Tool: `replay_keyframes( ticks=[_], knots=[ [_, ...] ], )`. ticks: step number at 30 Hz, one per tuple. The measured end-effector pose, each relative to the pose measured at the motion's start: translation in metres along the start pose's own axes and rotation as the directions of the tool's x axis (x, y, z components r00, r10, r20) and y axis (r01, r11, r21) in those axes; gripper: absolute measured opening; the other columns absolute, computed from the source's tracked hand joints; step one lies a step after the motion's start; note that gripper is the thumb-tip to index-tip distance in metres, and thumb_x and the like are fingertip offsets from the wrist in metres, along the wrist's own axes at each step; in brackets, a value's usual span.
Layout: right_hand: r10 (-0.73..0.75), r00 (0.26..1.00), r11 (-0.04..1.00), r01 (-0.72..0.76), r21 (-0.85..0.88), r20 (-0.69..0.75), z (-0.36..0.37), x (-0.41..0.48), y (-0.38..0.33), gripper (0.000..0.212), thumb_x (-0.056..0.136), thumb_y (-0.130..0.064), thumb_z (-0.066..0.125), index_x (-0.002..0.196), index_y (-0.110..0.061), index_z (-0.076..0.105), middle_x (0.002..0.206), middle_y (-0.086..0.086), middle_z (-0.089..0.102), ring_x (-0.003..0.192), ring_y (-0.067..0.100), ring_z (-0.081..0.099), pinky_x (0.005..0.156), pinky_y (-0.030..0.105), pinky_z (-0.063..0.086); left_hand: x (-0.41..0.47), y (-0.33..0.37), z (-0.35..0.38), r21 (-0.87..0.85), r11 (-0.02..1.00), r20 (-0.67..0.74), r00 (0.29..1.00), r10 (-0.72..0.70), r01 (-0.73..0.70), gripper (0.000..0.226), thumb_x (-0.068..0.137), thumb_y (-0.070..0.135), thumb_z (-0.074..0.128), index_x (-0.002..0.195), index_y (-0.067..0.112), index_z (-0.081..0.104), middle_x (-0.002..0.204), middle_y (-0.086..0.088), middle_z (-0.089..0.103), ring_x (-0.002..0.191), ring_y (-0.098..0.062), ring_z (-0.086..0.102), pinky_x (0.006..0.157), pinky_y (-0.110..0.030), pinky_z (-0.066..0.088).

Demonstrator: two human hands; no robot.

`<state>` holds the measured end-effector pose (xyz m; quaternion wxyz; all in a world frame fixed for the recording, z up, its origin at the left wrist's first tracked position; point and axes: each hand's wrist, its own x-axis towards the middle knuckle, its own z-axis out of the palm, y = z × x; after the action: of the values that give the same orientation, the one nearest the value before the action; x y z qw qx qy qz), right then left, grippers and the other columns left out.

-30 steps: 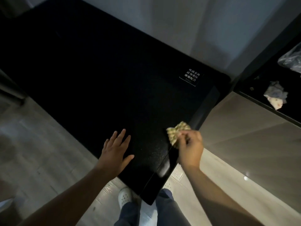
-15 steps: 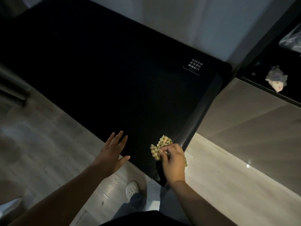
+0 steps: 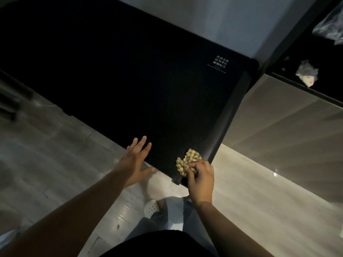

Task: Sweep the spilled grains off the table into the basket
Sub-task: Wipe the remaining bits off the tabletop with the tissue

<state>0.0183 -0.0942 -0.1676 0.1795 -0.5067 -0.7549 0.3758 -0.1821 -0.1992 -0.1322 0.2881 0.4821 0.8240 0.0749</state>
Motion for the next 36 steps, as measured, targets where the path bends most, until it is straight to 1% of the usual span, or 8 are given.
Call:
replay_keyframes(
  ticks=[6, 10, 14, 19, 21, 25, 32, 36],
  knots=[
    [0.025, 0.994, 1.0, -0.024, -0.014, 0.105, 0.0, -0.029, -0.01, 0.01, 0.082, -0.01, 0.071, 0.08, -0.019, 0.067, 0.095, -0.008, 0.054, 0.091, 0.011, 0.048, 0.077, 0.01, 0.034, -0.002, -0.009, -0.007, -0.015, 1.0, 0.068, 0.998, 0.01, -0.009, 0.077, 0.091, 0.039, 0.058, 0.151, 0.022, 0.013, 0.159, 0.006, -0.01, 0.145, -0.014, -0.014, 0.12, -0.035, 0.004],
    [0.124, 0.966, 0.98, -0.156, 0.127, 0.225, -0.018, -0.031, -0.024, 0.013, 0.084, 0.0, 0.066, 0.076, -0.01, 0.068, 0.094, 0.002, 0.056, 0.079, 0.01, 0.055, 0.06, 0.009, 0.047, -0.004, -0.006, -0.019, -0.125, 0.992, 0.043, 0.999, 0.0, 0.006, 0.065, 0.09, 0.031, 0.061, 0.147, 0.018, 0.031, 0.159, 0.004, 0.012, 0.146, -0.016, 0.005, 0.118, -0.034, 0.016],
    [0.202, 0.979, 0.961, -0.202, 0.19, 0.016, -0.034, -0.012, -0.036, 0.016, 0.082, -0.01, 0.073, 0.072, -0.023, 0.068, 0.09, -0.003, 0.062, 0.081, 0.009, 0.058, 0.072, 0.016, 0.046, -0.008, 0.0, -0.03, -0.169, 0.985, -0.009, 0.999, -0.045, 0.043, 0.057, 0.09, 0.03, 0.061, 0.142, 0.019, 0.041, 0.149, 0.003, 0.035, 0.138, -0.017, 0.03, 0.113, -0.033, 0.03],
    [0.181, 0.969, 0.966, -0.142, 0.217, -0.171, -0.073, 0.042, -0.065, 0.004, 0.085, -0.017, 0.071, 0.084, -0.019, 0.068, 0.094, -0.002, 0.061, 0.079, -0.003, 0.052, 0.069, 0.014, 0.037, -0.003, 0.011, -0.039, -0.154, 0.988, -0.072, 0.997, -0.019, 0.008, 0.055, 0.088, 0.032, 0.062, 0.139, 0.022, 0.045, 0.144, 0.003, 0.043, 0.132, -0.015, 0.039, 0.109, -0.038, 0.036],
    [0.163, 0.965, 0.967, -0.115, 0.228, -0.206, -0.085, 0.067, -0.072, 0.004, 0.085, -0.017, 0.071, 0.086, -0.018, 0.067, 0.097, 0.0, 0.062, 0.08, 0.001, 0.053, 0.073, 0.018, 0.038, 0.006, 0.02, -0.048, -0.152, 0.988, -0.082, 0.996, -0.031, 0.018, 0.055, 0.089, 0.033, 0.062, 0.14, 0.023, 0.044, 0.145, 0.004, 0.042, 0.133, -0.015, 0.037, 0.111, -0.037, 0.034],
    [0.162, 0.954, 0.965, -0.1, 0.242, -0.252, -0.102, 0.128, -0.074, 0.007, 0.085, -0.019, 0.071, 0.091, -0.017, 0.069, 0.101, 0.002, 0.062, 0.076, -0.003, 0.054, 0.065, 0.001, 0.036, 0.035, 0.04, -0.067, -0.161, 0.986, -0.106, 0.993, -0.053, 0.035, 0.055, 0.091, 0.036, 0.059, 0.142, 0.025, 0.04, 0.147, 0.007, 0.038, 0.135, -0.011, 0.033, 0.113, -0.033, 0.031],
    [0.119, 0.972, 0.98, -0.082, 0.18, -0.202, -0.121, 0.261, -0.062, 0.01, 0.085, -0.018, 0.071, 0.094, -0.014, 0.069, 0.101, 0.003, 0.06, 0.075, -0.004, 0.051, 0.063, -0.004, 0.033, 0.115, 0.086, -0.1, -0.14, 0.982, -0.117, 0.983, -0.145, 0.128, 0.056, 0.092, 0.038, 0.056, 0.144, 0.03, 0.036, 0.15, 0.012, 0.033, 0.138, -0.008, 0.027, 0.115, -0.029, 0.026],
    [0.101, 0.965, 0.989, -0.071, 0.13, -0.242, -0.127, 0.342, -0.049, 0.011, 0.088, -0.018, 0.067, 0.096, -0.012, 0.068, 0.104, 0.008, 0.06, 0.078, 0.01, 0.054, 0.076, 0.018, 0.043, 0.164, 0.1, -0.103, -0.118, 0.978, -0.081, 0.979, -0.185, 0.174, 0.059, 0.093, 0.041, 0.054, 0.146, 0.029, 0.031, 0.153, 0.011, 0.027, 0.141, -0.009, 0.023, 0.117, -0.029, 0.021]
  ],
)
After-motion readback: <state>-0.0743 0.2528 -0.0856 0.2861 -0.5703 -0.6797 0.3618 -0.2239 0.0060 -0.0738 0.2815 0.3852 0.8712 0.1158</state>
